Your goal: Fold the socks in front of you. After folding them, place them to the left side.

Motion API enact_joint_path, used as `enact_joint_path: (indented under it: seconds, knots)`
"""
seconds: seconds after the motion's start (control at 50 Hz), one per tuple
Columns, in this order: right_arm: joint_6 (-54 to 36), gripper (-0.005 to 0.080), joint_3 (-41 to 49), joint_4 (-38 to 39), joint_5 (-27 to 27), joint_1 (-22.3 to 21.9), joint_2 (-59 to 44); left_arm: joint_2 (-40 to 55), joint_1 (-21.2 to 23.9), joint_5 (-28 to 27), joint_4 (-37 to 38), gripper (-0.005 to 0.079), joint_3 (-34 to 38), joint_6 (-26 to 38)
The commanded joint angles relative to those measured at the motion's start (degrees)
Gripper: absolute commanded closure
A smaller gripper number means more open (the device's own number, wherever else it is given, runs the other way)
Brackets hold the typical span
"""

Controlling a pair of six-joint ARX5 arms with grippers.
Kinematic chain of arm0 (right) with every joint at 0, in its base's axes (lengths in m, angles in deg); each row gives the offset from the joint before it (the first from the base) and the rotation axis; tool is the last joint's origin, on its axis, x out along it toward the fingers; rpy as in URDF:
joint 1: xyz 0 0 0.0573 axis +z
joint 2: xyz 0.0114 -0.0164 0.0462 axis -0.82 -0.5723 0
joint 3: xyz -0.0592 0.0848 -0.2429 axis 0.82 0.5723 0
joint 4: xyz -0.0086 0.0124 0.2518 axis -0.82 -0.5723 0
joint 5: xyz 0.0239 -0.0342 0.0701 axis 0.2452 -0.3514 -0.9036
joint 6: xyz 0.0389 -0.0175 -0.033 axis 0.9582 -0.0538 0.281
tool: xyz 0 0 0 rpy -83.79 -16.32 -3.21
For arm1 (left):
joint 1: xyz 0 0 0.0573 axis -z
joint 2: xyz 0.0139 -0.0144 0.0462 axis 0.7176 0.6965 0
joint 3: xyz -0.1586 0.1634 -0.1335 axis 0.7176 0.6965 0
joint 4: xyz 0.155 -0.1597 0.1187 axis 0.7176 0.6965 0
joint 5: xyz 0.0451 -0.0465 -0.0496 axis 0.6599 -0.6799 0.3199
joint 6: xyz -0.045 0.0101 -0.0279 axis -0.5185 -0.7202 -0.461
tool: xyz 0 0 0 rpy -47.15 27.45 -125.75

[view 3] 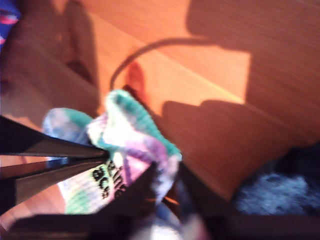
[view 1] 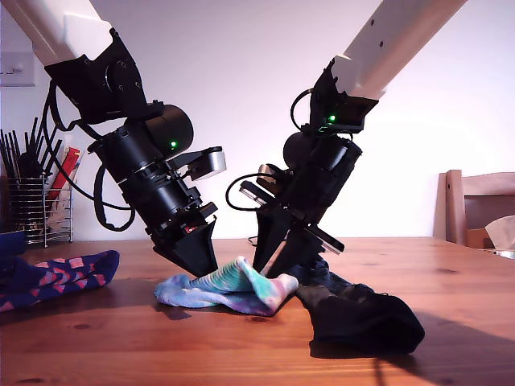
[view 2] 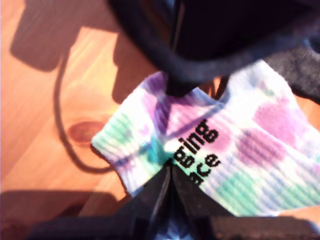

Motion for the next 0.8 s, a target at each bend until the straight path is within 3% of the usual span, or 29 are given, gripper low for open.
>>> enact_joint_path:
  seconds: [0.0,0.42,0.78]
  knots:
    - [0.0,0.0765,0.2,0.0,-0.4,0.4,-2.1,2.1,0.0,-0.2,-0.5,0.0762,0.7,0.4]
    - [-0.1,0.0765,-6.9,-5.7,-3.0,0.3,-1.3,2.4,0.7,-0.2,-1.7,0.0762,0.6,0.3]
    - [-0.1,0.0765,-7.1,-6.6,-3.3,0.3,0.1,0.7,0.7,-0.7,-3.3,0.0762,0.5,-0.8]
